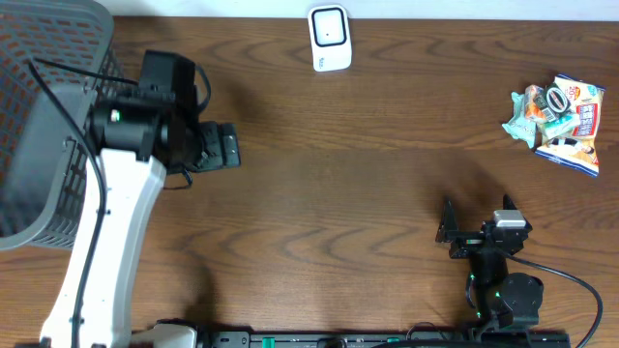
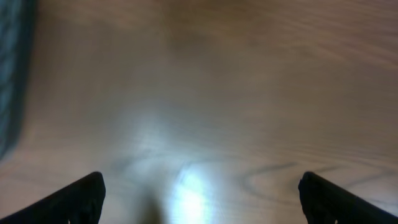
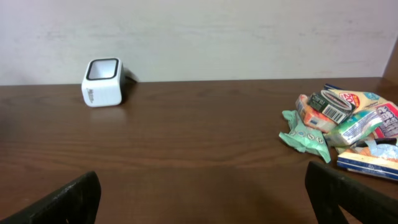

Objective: Scan the item barcode

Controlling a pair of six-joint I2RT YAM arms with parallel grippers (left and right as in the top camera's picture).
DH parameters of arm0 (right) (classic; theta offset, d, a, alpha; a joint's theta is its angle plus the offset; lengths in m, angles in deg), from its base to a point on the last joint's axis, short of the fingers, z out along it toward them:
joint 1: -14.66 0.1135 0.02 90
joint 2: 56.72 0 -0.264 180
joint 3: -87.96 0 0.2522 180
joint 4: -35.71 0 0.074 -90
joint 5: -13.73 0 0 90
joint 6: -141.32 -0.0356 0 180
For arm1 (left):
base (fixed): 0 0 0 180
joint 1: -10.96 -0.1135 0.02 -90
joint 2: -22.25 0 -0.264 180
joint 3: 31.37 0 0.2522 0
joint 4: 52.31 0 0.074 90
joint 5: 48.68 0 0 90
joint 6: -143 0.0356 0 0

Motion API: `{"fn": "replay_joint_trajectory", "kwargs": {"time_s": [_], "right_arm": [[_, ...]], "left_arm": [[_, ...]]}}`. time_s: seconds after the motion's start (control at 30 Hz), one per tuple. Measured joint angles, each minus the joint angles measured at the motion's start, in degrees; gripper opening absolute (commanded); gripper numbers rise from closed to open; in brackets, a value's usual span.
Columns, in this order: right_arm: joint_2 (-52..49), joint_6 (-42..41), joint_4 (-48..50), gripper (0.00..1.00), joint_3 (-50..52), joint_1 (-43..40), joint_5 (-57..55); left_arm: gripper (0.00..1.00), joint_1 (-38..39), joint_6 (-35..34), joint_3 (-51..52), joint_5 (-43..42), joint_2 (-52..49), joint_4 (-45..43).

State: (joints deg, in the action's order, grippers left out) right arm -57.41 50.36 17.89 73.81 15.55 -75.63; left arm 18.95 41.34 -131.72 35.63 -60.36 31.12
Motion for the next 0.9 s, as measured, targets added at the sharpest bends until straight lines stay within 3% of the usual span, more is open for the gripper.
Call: {"fn": "replay_joint_trajectory", "kwargs": {"time_s": [0.17, 0.37, 0.67, 0.9], "right_arm": [[0.0, 0.0, 0.0, 0.99, 0.0, 0.0, 0.0], [0.0, 0.0, 0.0, 0.99, 0.0, 0.0, 0.0], [0.0, 0.0, 0.0, 0.99, 0.0, 0.0, 0.0], [0.0, 0.0, 0.0, 0.99, 0.0, 0.0, 0.0]], "left_arm": [[0.98, 0.1, 8.4, 11.2, -6.6, 8.9, -11.5], [0.98, 0.1, 12.4, 25.2, -9.3, 22.1, -19.2], [0.98, 0.1, 13.6, 34.3, -7.6, 46.6, -15.6], [0.98, 0.1, 13.7, 39.7, -5.9, 53.6, -16.8]]}}
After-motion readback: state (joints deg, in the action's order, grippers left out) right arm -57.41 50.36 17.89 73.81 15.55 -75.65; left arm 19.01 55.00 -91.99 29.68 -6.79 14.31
